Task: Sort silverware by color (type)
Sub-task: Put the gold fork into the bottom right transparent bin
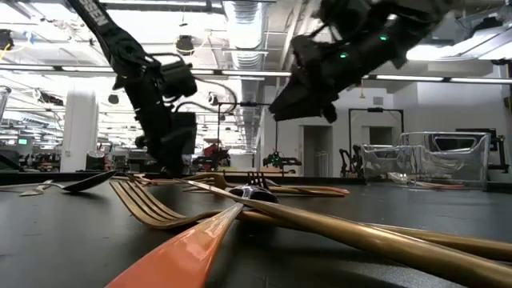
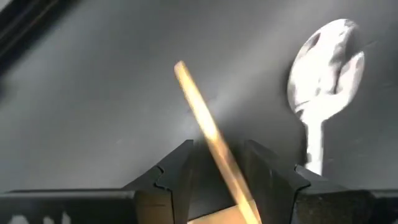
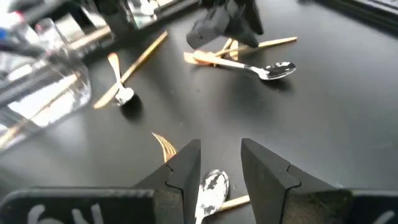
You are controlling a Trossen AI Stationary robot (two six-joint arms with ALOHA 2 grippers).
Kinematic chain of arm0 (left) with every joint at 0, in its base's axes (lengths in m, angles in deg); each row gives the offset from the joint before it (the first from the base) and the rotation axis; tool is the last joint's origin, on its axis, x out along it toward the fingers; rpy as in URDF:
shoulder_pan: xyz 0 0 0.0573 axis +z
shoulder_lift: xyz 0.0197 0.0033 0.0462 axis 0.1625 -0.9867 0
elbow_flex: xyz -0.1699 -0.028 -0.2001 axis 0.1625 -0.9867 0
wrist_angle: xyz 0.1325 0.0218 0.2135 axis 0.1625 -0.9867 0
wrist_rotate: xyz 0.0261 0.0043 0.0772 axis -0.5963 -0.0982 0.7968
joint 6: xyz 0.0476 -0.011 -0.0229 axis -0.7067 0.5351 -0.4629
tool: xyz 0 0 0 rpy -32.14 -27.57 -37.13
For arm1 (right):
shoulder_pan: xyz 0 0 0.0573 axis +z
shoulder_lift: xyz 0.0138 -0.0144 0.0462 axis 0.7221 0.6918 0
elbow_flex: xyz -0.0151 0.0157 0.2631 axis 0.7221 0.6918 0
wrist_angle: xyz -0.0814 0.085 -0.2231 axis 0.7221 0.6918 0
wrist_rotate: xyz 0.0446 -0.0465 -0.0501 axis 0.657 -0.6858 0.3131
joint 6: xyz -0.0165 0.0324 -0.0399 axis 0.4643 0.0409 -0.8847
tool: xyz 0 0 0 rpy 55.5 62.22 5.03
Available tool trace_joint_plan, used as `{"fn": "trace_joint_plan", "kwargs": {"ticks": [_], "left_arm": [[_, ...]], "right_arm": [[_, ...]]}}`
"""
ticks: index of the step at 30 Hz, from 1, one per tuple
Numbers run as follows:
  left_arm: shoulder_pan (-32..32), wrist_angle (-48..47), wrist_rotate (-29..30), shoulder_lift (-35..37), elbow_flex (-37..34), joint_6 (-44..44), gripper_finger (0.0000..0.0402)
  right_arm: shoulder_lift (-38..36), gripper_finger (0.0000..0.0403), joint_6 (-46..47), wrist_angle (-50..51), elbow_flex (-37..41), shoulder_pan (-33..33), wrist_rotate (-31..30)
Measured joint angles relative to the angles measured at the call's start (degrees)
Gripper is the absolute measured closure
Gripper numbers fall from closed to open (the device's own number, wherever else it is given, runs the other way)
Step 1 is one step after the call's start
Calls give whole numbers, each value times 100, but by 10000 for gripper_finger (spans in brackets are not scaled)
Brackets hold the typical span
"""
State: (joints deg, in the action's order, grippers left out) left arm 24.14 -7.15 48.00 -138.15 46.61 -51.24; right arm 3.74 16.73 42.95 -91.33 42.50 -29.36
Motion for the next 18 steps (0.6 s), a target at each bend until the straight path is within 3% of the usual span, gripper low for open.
{"fn": "trace_joint_plan", "kwargs": {"ticks": [5, 11, 18], "left_arm": [[86, 28, -21, -210, 1, -153, 272], [99, -3, -176, -213, 7, -368, 278], [95, -90, -322, -213, 7, -475, 348]], "right_arm": [[71, 266, 213, -621, 236, -10, -6], [238, 266, 368, -577, 247, -94, -6], [170, 266, 375, -658, 237, -71, -53]]}}
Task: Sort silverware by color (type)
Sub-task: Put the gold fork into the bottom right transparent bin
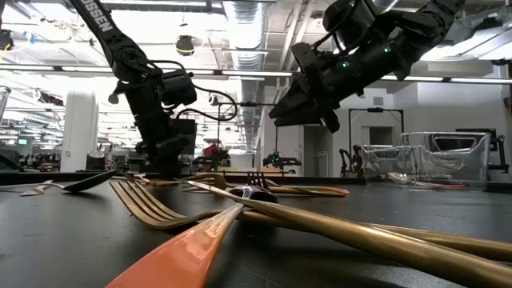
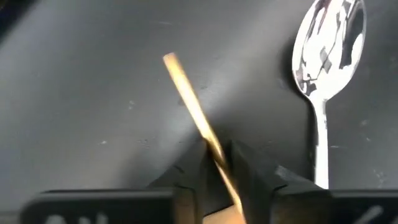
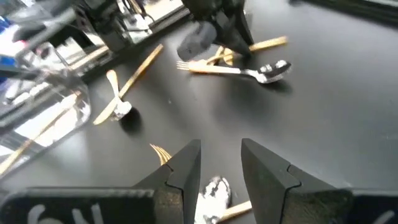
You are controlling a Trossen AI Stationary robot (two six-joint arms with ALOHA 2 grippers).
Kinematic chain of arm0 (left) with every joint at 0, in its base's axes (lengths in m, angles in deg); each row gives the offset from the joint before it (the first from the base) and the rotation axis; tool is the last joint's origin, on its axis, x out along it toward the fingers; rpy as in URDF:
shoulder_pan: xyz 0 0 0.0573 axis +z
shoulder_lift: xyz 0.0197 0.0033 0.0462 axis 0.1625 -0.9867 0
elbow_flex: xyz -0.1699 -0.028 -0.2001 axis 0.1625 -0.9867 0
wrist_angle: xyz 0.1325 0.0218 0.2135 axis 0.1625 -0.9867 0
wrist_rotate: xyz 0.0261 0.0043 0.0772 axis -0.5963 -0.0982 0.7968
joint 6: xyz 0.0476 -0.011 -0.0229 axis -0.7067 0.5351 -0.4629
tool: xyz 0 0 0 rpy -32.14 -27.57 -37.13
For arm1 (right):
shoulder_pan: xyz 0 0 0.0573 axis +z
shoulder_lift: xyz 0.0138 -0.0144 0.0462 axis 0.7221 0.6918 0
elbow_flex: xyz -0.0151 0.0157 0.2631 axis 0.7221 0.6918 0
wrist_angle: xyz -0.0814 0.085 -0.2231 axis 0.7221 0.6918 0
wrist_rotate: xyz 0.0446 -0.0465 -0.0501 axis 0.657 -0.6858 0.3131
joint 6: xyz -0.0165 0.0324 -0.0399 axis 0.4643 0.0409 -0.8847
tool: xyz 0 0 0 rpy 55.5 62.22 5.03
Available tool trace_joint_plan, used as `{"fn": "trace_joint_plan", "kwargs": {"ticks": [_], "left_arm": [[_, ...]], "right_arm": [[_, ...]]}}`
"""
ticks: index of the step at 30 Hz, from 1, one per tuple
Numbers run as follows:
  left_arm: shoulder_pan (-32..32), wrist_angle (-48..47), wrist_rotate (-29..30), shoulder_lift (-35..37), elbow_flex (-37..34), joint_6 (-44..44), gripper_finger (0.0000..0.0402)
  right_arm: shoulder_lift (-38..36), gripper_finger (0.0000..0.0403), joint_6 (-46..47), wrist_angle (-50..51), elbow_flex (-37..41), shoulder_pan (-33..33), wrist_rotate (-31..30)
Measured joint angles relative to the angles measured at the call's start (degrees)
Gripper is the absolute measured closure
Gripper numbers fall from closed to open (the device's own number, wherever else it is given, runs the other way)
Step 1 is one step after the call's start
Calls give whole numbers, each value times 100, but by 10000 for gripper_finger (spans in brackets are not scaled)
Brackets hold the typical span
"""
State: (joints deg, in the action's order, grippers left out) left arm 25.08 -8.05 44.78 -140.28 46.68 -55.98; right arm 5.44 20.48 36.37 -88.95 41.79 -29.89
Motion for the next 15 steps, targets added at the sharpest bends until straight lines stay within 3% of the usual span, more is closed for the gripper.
{"fn": "trace_joint_plan", "kwargs": {"ticks": [3, 10, 15], "left_arm": [[-23, -20, -106, 2, 2, -141, 388], [-83, -84, -203, 78, -5, -285, 393], [-524, -1283, 11, 1090, -54, -46, 397]], "right_arm": [[-2, 266, 63, 26, -1, 53, -47], [1, 266, 181, 4, -1, 251, -257], [1, 266, 361, 5, -1, 440, -553]]}}
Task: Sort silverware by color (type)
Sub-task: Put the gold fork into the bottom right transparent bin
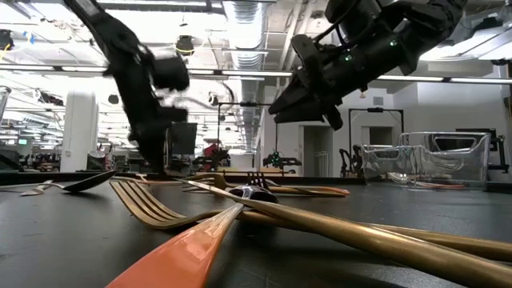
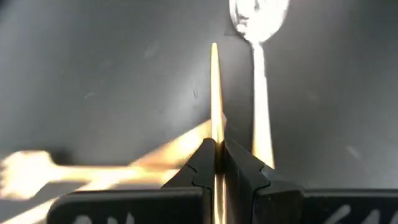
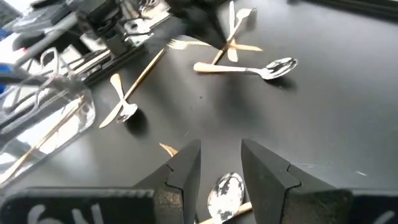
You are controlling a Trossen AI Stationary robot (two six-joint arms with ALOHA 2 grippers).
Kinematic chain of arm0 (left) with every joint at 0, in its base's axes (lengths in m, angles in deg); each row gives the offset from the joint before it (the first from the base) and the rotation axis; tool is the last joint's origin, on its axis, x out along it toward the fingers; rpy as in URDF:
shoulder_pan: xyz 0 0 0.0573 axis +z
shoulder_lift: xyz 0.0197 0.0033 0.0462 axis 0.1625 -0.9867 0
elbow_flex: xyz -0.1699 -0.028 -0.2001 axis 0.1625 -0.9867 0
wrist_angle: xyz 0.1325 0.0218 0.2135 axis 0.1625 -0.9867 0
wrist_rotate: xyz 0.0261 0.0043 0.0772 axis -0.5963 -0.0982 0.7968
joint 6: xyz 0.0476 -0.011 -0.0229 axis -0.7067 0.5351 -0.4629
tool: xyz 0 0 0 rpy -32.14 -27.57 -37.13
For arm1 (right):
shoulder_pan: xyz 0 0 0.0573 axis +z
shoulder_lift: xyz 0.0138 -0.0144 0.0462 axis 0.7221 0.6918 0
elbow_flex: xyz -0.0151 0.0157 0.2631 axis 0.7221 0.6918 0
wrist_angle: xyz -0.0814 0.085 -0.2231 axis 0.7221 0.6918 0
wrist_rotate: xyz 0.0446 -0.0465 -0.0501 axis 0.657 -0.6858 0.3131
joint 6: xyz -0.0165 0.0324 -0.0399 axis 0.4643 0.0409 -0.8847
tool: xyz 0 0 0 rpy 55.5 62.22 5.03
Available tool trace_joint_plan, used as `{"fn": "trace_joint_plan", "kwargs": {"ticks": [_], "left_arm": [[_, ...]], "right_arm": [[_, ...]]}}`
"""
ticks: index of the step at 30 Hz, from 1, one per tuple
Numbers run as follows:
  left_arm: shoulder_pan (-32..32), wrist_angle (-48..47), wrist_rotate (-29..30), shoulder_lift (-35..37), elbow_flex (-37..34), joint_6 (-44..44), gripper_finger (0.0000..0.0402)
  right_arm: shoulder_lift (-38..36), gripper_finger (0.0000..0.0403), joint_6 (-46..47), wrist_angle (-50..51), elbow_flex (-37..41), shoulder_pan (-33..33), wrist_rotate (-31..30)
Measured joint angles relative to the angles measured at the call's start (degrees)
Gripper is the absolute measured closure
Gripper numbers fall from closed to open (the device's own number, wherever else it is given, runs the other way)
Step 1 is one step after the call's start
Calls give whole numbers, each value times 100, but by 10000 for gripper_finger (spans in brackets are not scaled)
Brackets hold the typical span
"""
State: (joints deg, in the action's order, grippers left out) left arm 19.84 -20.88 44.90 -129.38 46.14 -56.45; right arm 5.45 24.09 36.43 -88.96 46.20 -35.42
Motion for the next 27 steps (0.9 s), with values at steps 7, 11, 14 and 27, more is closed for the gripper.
{"fn": "trace_joint_plan", "kwargs": {"ticks": [7, 11, 14, 27], "left_arm": [[-1049, -811, 1120, 2493, -125, 445, 399], [-1277, -492, 951, 3441, -132, 465, 399], [-1316, 397, 468, 3794, -371, 456, 399], [-1316, 6035, -1535, 2986, -2222, 988, 399]], "right_arm": [[214, 266, -13, -20, 0, 337, -918], [320, 266, -60, -140, 0, 146, -974], [319, 266, -64, -336, 0, -1, -690], [317, 266, -445, -1689, 0, 239, -143]]}}
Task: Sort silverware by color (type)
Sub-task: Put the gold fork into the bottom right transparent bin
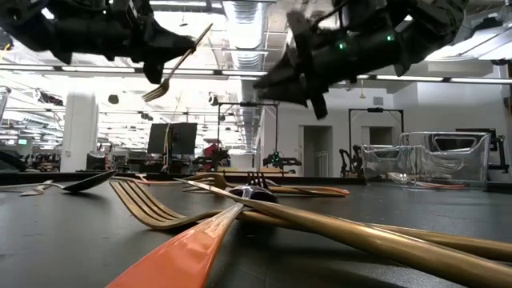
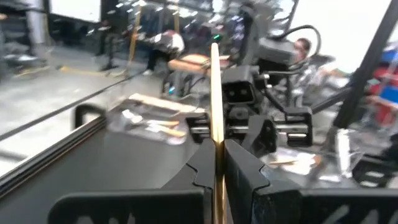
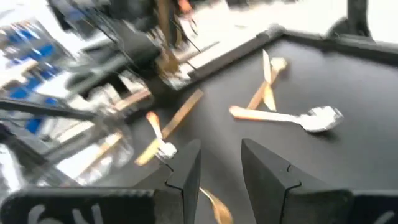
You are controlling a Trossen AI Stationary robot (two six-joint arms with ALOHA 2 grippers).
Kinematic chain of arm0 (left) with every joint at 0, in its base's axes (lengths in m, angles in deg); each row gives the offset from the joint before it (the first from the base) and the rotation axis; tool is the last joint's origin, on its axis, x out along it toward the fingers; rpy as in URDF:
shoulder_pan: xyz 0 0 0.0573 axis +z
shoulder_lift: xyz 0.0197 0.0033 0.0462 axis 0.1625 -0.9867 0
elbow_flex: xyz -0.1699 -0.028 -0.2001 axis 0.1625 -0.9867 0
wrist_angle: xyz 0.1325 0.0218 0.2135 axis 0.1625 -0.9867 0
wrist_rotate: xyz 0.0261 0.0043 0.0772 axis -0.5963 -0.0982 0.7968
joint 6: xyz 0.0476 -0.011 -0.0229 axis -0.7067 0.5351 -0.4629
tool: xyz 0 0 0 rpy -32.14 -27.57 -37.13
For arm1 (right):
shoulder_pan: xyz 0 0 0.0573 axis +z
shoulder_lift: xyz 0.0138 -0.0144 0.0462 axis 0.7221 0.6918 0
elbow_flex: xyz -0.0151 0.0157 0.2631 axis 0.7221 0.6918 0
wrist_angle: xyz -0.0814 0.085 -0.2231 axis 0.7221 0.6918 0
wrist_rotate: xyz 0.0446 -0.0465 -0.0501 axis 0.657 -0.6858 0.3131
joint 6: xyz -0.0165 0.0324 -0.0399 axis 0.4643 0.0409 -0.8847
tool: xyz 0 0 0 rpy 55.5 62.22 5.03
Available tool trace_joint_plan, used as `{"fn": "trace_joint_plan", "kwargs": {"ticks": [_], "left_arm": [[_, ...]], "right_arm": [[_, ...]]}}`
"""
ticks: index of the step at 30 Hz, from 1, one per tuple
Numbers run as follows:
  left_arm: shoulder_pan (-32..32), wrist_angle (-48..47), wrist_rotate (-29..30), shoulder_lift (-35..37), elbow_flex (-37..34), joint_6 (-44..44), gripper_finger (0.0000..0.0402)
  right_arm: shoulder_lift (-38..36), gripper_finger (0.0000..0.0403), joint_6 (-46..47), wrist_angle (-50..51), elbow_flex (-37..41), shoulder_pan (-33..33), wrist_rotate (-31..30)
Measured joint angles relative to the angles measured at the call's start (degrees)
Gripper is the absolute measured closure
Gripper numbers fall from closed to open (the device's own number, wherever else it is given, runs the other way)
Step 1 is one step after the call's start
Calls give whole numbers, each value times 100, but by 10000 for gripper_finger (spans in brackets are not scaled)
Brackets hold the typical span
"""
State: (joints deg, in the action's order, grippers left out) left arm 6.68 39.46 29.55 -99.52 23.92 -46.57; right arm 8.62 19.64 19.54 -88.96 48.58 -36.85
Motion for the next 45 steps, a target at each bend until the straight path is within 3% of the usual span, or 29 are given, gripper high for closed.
{"fn": "trace_joint_plan", "kwargs": {"ticks": [4, 12, 17, 22, 27, 35, 39, 45], "left_arm": [[-2, 1086, -315, -570, -104, 160, 399], [-113, 2819, -496, -1629, -71, 181, 399], [-192, 3393, -474, -2050, -70, 180, 399], [-261, 3509, -447, -2218, -70, 180, 399], [-260, 3500, -435, -2218, -70, 180, 399], [-260, 3365, -300, -2214, -68, 150, 392], [-261, 3161, -215, -2208, -68, 127, 367], [-262, 3104, -83, -2209, -68, 55, 328]], "right_arm": [[109, 265, -518, -893, -14, 47, 10], [704, 222, -1395, -843, -939, 54, 131], [1216, 189, -1472, -899, -1542, -16, 189], [1497, 186, -1585, -856, -1926, -96, 195], [1495, 225, -1542, -819, -1912, -139, 129], [1432, 384, -1606, -786, -1910, -136, 174], [1390, 384, -1547, -431, -1910, -134, 191], [705, 391, -1492, 1412, -1906, -70, 173]]}}
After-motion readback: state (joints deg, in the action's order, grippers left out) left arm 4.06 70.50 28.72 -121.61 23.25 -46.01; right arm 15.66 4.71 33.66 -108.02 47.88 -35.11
